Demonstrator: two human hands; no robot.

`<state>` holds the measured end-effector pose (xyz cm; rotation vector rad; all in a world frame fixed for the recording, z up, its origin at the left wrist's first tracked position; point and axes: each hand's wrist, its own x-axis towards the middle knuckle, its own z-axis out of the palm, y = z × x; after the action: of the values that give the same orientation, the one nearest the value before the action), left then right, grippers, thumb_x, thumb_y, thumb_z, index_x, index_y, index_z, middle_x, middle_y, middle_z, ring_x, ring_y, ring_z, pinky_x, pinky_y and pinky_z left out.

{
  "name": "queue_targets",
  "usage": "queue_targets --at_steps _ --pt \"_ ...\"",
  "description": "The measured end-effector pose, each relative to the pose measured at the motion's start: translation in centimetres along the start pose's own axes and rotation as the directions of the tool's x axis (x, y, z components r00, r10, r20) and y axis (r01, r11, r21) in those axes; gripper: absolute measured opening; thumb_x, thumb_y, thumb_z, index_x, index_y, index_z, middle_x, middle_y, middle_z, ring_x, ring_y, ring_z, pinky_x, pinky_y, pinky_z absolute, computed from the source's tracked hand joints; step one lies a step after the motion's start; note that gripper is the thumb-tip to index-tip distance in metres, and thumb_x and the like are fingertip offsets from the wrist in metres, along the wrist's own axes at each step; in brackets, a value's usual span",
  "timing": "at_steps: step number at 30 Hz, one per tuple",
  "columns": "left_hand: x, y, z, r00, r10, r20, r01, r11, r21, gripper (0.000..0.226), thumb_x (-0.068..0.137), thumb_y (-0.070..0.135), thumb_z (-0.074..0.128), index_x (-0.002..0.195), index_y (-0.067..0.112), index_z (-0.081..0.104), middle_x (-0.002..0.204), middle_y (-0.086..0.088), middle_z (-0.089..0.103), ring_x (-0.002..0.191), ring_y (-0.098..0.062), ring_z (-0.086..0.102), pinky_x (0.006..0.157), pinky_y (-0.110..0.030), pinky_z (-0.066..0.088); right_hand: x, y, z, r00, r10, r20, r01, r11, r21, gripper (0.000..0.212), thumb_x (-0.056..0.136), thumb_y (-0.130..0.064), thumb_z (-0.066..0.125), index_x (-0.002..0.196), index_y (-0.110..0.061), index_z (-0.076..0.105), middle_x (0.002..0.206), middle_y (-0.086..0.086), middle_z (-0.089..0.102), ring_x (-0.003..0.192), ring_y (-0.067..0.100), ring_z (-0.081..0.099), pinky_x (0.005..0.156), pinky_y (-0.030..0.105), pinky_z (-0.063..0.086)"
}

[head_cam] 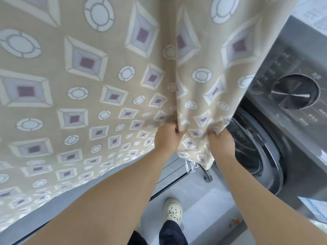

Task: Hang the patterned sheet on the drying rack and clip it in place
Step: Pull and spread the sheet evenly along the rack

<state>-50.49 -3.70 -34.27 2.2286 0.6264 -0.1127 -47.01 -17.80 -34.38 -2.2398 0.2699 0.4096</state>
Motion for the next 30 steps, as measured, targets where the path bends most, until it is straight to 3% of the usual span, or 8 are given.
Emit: queue_targets --at_steps 4,7,11,14,19,22,26,30 --pt "-1.2 0.3 -0.1 0.996 0.074 -0.042 -0.074 0.997 -0.015 0.023 0.084 0.026 0.065 0.088 0.004 0.062 0.081 -0.010 0.070 0.080 -0.028 0.064 0.069 -0.037 0.050 -0.8 -1.8 -1.7 0.989 -0.140 -0.049 0.146 0.977 0.158 0.016 0.088 -0.022 0.057 0.078 -0.011 0.050 0.071 0.001 0.051 0.071 0.019 0.048 0.064 0.030 0.038" --pt "-1.8 0.5 0.2 0.996 0.072 -0.052 -0.073 0.997 -0.002 0.022 0.088 0.025 0.062 0.086 0.003 0.062 0.078 -0.011 0.068 0.077 -0.030 0.061 0.065 -0.034 0.043 -0.5 -1.5 -1.9 0.980 -0.183 -0.083 0.189 0.980 0.067 0.024 0.090 -0.025 0.056 0.077 -0.005 0.050 0.070 0.005 0.052 0.079 0.029 0.052 0.070 0.032 0.036" --pt "-2.1 0.9 1.3 0.999 0.021 -0.029 -0.021 1.000 0.002 0.020 0.088 0.026 0.062 0.084 0.006 0.061 0.077 -0.010 0.065 0.075 -0.027 0.058 0.060 -0.028 0.033 -0.5 -0.5 -1.4 0.980 -0.186 -0.070 0.183 0.982 -0.041 0.037 0.092 -0.022 0.053 0.061 -0.025 0.032 0.060 -0.006 0.042 0.091 0.035 0.055 0.083 0.042 0.040" --pt "-2.0 0.8 2.3 1.000 -0.011 -0.009 0.011 1.000 0.008 0.021 0.087 0.028 0.062 0.082 0.008 0.061 0.078 -0.010 0.066 0.076 -0.028 0.058 0.058 -0.028 0.029 -0.7 -0.4 -1.4 0.983 -0.163 -0.082 0.157 0.984 -0.084 0.041 0.093 -0.020 0.051 0.060 -0.025 0.027 0.060 -0.007 0.037 0.095 0.035 0.054 0.087 0.044 0.038" --pt "-2.1 0.6 3.4 0.998 -0.051 0.045 0.049 0.998 0.031 0.024 0.087 0.030 0.062 0.087 0.007 0.063 0.087 -0.011 0.068 0.085 -0.032 0.060 0.063 -0.031 0.037 -0.7 0.5 -1.6 0.990 -0.108 -0.086 0.095 0.984 -0.148 0.016 0.095 -0.020 0.047 0.083 -0.010 0.044 0.096 0.019 0.061 0.110 0.034 0.048 0.093 0.043 0.036" --pt "-2.5 0.4 3.6 0.996 -0.064 0.059 0.063 0.998 0.017 0.023 0.087 0.030 0.062 0.086 0.006 0.062 0.085 -0.011 0.067 0.084 -0.032 0.060 0.062 -0.029 0.034 -0.7 1.0 -1.8 0.992 -0.090 -0.083 0.074 0.982 -0.173 0.016 0.095 -0.022 0.047 0.091 -0.007 0.050 0.103 0.019 0.062 0.110 0.035 0.048 0.095 0.044 0.037" --pt "-2.7 0.1 2.9 0.997 -0.053 0.052 0.053 0.999 0.004 0.016 0.082 0.023 0.065 0.085 0.008 0.062 0.083 -0.008 0.069 0.084 -0.029 0.063 0.064 -0.029 0.042 -1.1 1.1 -2.2 0.997 -0.072 -0.024 0.071 0.996 -0.044 0.017 0.092 -0.026 0.052 0.091 -0.009 0.053 0.089 0.010 0.060 0.093 0.031 0.054 0.084 0.038 0.042" --pt "-3.6 1.2 0.5 1.000 -0.001 0.008 0.001 0.997 -0.075 0.023 0.076 0.022 0.072 0.094 0.011 0.063 0.089 -0.001 0.071 0.089 -0.021 0.066 0.080 -0.035 0.051 -3.1 -0.6 -3.4 0.995 -0.075 0.067 0.057 0.968 0.243 0.009 0.084 -0.023 0.061 0.091 -0.020 0.055 0.085 0.002 0.061 0.082 0.023 0.057 0.072 0.033 0.045"
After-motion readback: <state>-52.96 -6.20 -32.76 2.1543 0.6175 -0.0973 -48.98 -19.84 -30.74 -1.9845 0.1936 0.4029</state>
